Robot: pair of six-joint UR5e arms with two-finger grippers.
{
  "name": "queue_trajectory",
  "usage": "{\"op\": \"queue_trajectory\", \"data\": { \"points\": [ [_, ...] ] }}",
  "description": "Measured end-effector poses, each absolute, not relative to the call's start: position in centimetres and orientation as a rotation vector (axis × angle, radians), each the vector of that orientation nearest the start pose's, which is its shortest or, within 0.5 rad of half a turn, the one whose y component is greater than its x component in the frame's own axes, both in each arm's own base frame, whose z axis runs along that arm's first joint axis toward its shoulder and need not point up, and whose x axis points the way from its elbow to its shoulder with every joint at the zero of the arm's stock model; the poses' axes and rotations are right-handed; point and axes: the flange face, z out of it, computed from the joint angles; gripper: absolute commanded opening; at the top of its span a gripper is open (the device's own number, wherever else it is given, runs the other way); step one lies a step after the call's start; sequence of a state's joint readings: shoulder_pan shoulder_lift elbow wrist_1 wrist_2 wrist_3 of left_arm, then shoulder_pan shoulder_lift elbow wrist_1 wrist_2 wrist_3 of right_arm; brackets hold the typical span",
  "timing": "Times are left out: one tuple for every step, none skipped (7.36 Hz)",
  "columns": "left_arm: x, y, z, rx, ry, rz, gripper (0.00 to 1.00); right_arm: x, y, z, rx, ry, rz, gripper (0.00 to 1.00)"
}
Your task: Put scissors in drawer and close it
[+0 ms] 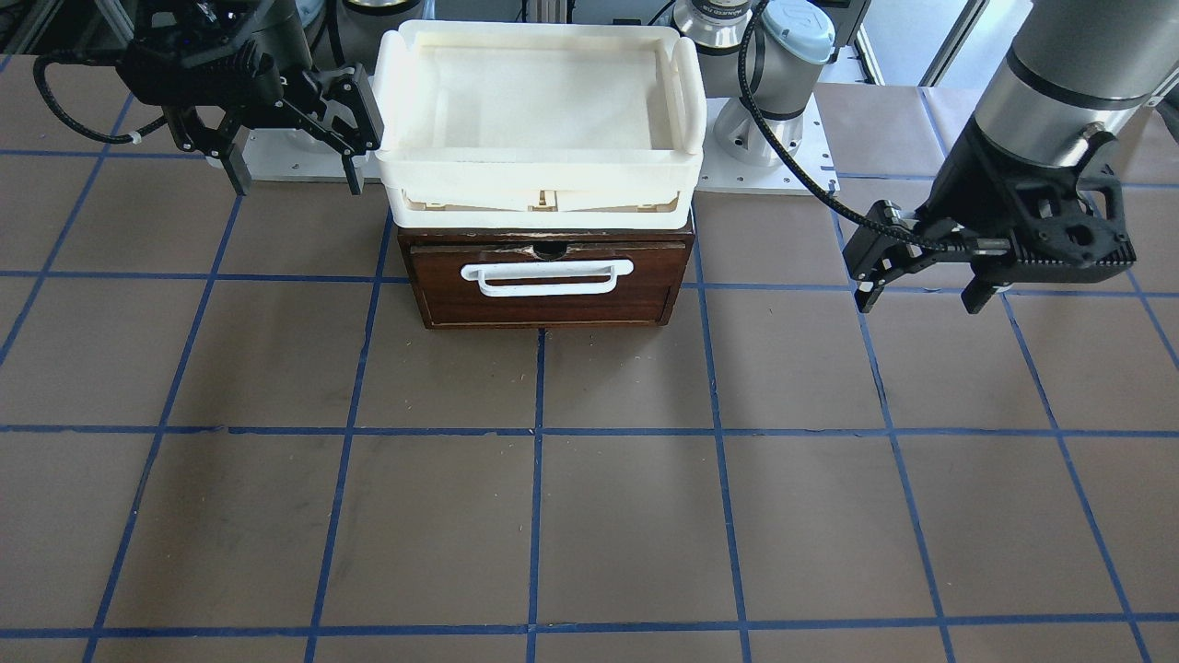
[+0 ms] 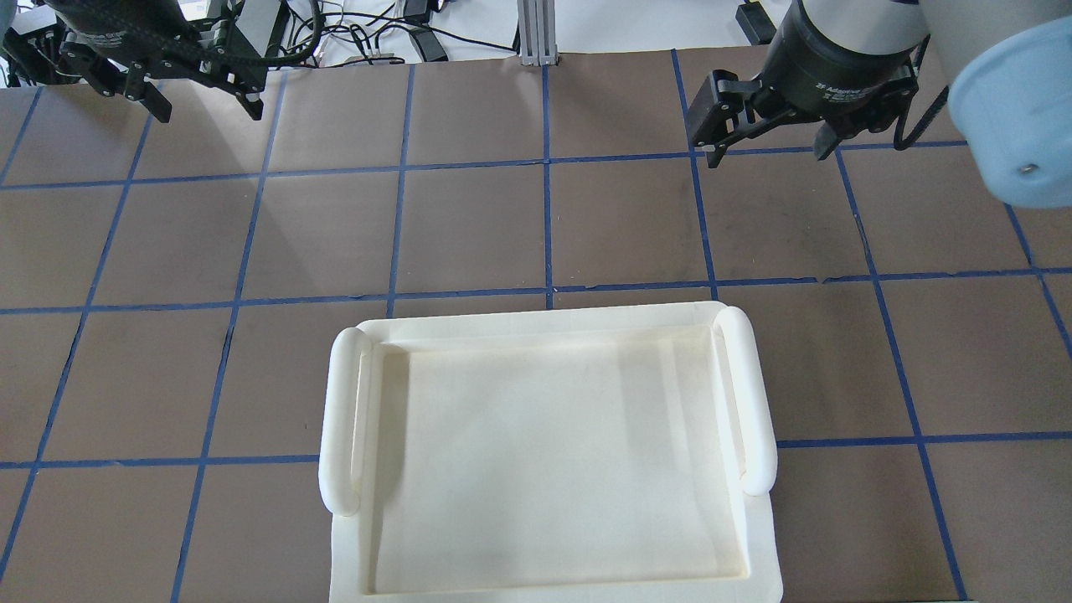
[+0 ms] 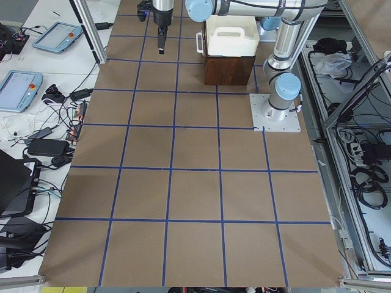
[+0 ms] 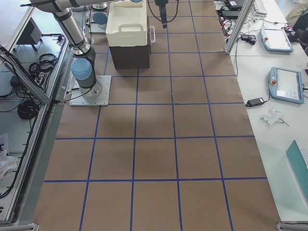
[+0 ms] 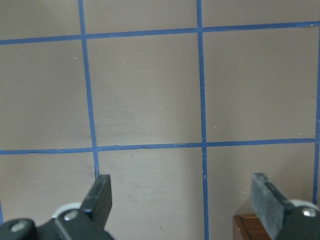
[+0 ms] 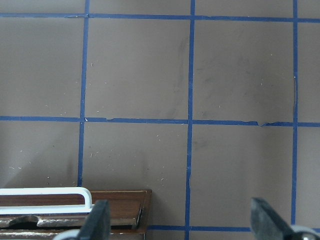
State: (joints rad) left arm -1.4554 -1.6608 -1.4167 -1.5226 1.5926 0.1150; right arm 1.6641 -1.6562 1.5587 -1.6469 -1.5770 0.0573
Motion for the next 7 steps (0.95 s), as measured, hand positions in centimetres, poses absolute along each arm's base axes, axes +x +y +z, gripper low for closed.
{"op": "queue_trajectory", "data": {
  "points": [
    [-7.0, -53.6, 52.0, -0.022, 3.104, -0.164, 1.00, 17.6, -45.4, 54.2, -0.055, 3.125, -0.252, 1.00],
    [-7.3, -53.0, 51.6, -0.030, 3.108, -0.159, 1.00, 17.6, -45.3, 54.1, -0.055, 3.126, -0.243, 1.00],
    [-7.6, -52.7, 51.4, -0.030, 3.123, -0.162, 1.00, 17.6, -45.3, 54.1, -0.054, 3.127, -0.239, 1.00],
    [-7.9, -52.4, 51.5, -0.028, 3.140, -0.170, 1.00, 17.6, -45.3, 54.1, -0.054, 3.127, -0.238, 1.00],
    [-8.0, -52.1, 51.6, -0.025, 3.146, -0.174, 1.00, 17.6, -45.3, 54.0, -0.054, 3.128, -0.237, 1.00],
    [-8.0, -51.6, 51.6, -0.020, 3.146, -0.171, 1.00, 17.6, -45.4, 54.0, -0.054, 3.128, -0.237, 1.00],
    [-8.1, -51.1, 51.4, -0.016, 3.146, -0.165, 1.00, 17.6, -45.4, 54.0, -0.054, 3.128, -0.237, 1.00]
  ]
}}
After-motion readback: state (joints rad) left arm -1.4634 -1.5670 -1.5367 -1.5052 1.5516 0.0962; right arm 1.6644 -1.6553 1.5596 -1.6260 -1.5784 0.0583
